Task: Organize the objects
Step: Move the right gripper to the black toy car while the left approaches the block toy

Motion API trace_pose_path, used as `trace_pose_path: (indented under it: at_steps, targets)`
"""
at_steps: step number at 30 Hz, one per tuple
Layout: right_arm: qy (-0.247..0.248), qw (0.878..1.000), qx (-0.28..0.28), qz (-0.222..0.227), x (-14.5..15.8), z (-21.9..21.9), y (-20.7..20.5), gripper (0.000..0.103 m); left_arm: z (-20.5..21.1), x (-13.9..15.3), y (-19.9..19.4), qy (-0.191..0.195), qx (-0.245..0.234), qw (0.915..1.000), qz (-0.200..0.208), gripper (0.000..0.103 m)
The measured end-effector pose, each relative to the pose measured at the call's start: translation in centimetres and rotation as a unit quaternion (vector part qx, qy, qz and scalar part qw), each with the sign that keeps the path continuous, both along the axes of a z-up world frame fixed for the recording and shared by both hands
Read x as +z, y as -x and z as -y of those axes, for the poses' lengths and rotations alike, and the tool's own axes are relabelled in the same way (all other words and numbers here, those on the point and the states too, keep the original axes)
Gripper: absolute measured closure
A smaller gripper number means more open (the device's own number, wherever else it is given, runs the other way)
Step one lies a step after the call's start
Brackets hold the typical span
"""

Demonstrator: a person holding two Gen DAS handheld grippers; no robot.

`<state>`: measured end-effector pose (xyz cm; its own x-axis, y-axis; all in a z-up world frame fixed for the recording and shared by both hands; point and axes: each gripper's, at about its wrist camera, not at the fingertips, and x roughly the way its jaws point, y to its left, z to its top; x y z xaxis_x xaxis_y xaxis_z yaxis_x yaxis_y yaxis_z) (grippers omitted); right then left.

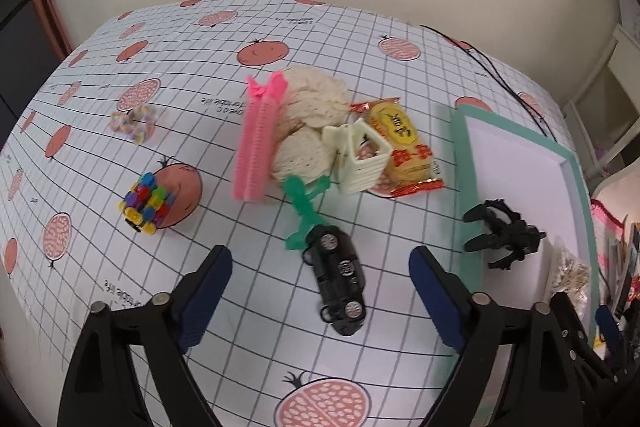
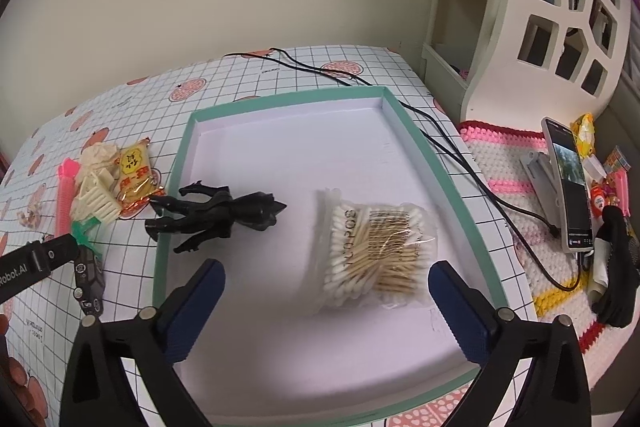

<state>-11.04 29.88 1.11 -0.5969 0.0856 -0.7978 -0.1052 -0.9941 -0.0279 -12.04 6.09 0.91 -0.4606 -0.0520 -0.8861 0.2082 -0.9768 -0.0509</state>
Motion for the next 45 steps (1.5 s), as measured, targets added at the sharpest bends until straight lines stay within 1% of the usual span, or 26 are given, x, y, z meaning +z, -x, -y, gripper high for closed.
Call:
trace_pose_path:
  at_steps: [3, 5, 8, 13, 17, 20, 23, 25, 28, 33, 40, 45]
  targets:
    - [-0.001, 1.000, 0.004, 0.002, -0.1, 0.3, 0.0, 0.000, 0.1, 0.0, -0.2, 0.014, -0.002, 0.9999, -0.004, 0.010]
    - [-0.002, 1.000, 0.005, 0.004, -0.2, 0.4, 0.0, 0.000, 0.2, 0.1, -0.1, 0.017, -0.003, 0.9998, -0.007, 0.005]
    - [-0.004, 1.000, 0.004, 0.007, -0.4, 0.4, 0.1, 0.000, 0.5, 0.2, -0.1, 0.017, -0.006, 0.9998, -0.011, 0.004]
    - [0.000, 1.000, 0.000, 0.010, -0.6, 0.3, 0.1, 0.000, 1.0, 0.0, 0.1, 0.014, -0.011, 0.9998, -0.004, 0.004]
    - [0.010, 1.000, 0.007, -0.010, 0.0, 0.6, 0.0, 0.000, 2.1, 0.3, 0.2, -0.006, -0.002, 1.0000, -0.001, 0.004]
    - [0.007, 0.999, 0.017, -0.028, 0.4, 1.3, -0.1, 0.000, 3.4, 0.8, 0.4, -0.003, 0.010, 0.9999, -0.011, 0.004]
    - [-0.008, 0.999, 0.034, -0.032, 0.5, 2.6, -0.1, 0.000, 4.6, 1.0, 0.6, -0.007, 0.024, 0.9996, -0.012, 0.004]
    - [-0.011, 0.998, 0.052, -0.034, 0.6, 3.7, -0.1, 0.000, 5.7, 0.9, 0.7, -0.013, 0.033, 0.9993, -0.011, 0.004]
    - [-0.014, 0.996, 0.076, -0.037, 0.8, 5.7, -0.1, 0.000, 7.3, 0.9, 0.9, -0.013, 0.047, 0.9988, -0.008, 0.004]
    - [0.000, 0.993, 0.111, -0.036, 0.8, 8.9, -0.1, 0.000, 10.2, 0.7, 1.0, -0.019, 0.078, 0.9968, -0.007, 0.004]
    - [0.010, 0.986, 0.164, -0.043, 0.7, 12.7, -0.2, 0.000, 14.3, 0.4, 1.3, -0.030, 0.106, 0.9939, -0.009, 0.004]
    - [0.010, 0.981, 0.189, -0.032, 0.1, 14.9, -0.2, 0.000, 17.3, -0.5, 1.5, -0.056, 0.136, 0.9891, -0.003, 0.004]
